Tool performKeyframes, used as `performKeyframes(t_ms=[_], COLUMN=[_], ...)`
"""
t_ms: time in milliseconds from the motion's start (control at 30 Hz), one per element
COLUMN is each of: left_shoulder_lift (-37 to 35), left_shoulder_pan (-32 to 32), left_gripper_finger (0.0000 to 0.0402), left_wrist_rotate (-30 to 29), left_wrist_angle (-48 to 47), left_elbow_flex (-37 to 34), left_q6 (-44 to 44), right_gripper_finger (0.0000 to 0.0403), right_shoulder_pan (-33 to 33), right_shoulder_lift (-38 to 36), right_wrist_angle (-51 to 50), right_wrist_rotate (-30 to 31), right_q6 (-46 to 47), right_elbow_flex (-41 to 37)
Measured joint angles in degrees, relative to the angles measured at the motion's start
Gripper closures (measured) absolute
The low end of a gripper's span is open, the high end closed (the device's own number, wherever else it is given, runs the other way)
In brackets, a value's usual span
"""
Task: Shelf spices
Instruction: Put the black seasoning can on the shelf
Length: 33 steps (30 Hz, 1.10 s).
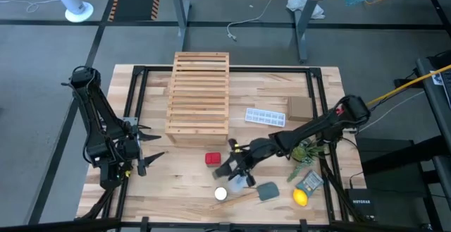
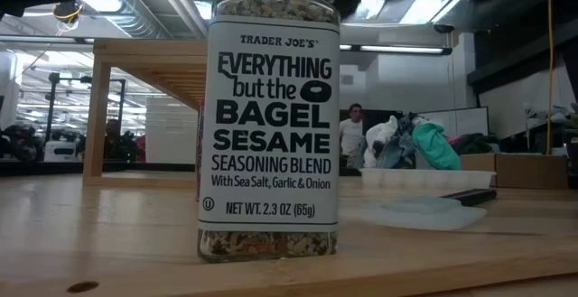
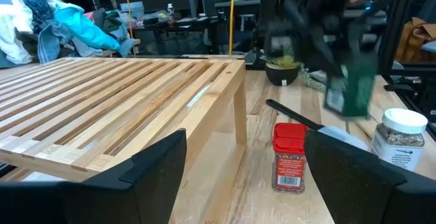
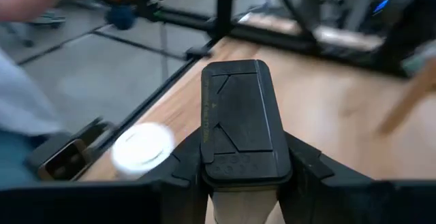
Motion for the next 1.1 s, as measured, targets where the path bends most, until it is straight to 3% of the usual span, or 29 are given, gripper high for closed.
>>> performKeyframes(t_ms=[167,400,667,900,1100], left_shoulder_lift=[0.00,0.04,0.06,0.04,0.04], left_shoulder_pan=[0.02,0.00,0.01,0.00,0.02], left_gripper_finger=[0.0112,0.0112,0.0112,0.0112,0.0112], left_wrist_rotate=[0.00,0.00,0.01,0.00,0.00], left_wrist_angle=[-0.03,0.01,-0.06,-0.08,-0.11], left_elbow_flex=[0.00,0.00,0.00,0.00,0.00], left_q6=[-0.23,-0.85,-0.68,-0.87,-0.74], right_gripper_finger=[0.0276,0.0276,0.0276,0.0276,0.0276], right_shoulder_pan=[-0.89,-8.24,-22.44,-35.74,-43.05], right_shoulder_lift=[-7.33,-11.96,-11.82,-11.19,-6.18], right_wrist_angle=[-11.18,-25.98,-32.63,-32.66,-29.71], right_wrist_rotate=[5.44,4.67,-6.10,-16.20,-22.27], right_q6=[-7.14,-13.37,-15.06,-14.56,-13.43], right_elbow_flex=[4.65,17.33,26.75,27.92,27.92])
